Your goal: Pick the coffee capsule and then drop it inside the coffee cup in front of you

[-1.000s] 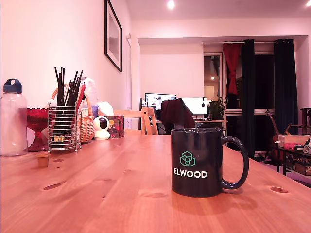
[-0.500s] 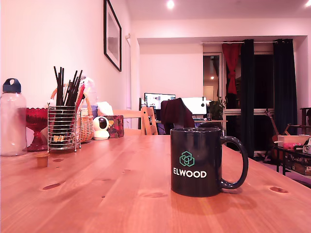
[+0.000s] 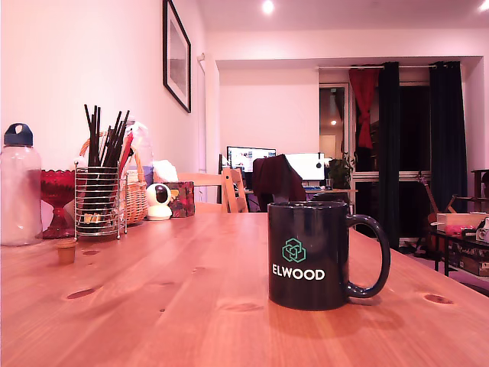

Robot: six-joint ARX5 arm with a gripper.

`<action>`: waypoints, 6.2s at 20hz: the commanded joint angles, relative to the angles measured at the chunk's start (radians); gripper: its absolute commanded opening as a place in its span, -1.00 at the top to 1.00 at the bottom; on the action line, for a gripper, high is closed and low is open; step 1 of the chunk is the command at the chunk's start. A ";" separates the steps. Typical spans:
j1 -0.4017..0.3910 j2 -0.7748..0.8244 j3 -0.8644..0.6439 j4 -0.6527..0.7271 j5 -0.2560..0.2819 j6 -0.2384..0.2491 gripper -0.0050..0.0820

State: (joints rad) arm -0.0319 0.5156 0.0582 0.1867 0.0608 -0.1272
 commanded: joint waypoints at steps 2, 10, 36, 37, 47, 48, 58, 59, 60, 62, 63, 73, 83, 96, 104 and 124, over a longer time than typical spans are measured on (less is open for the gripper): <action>0.003 0.103 0.010 0.130 0.035 0.033 0.59; 0.003 0.441 0.010 0.469 0.115 0.082 -0.59; 0.003 1.224 0.193 1.019 0.124 0.109 -0.59; 0.003 1.239 0.203 1.021 0.124 0.109 -0.59; 0.003 1.366 0.300 1.071 0.126 0.109 -0.59; 0.003 1.383 0.316 1.071 0.127 0.109 -0.59; 0.003 1.534 0.477 1.069 0.133 0.109 -0.59; 0.003 1.544 0.489 1.070 0.133 0.109 -0.59; 0.003 1.555 0.502 1.069 0.133 0.109 -0.59; 0.003 1.574 0.528 1.064 0.133 0.109 -0.59; 0.003 1.574 0.538 1.050 0.133 0.109 -0.59; 0.003 1.575 0.664 0.866 0.134 0.109 -0.59; 0.003 1.671 0.753 0.862 0.133 0.101 -0.59; 0.003 1.685 0.793 0.826 0.133 0.087 -0.56; 0.003 1.685 0.793 0.808 0.133 0.075 0.40; -0.011 1.579 0.792 0.703 0.278 0.065 0.48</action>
State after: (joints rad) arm -0.0357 2.1273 0.8528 0.8928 0.3313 -0.0593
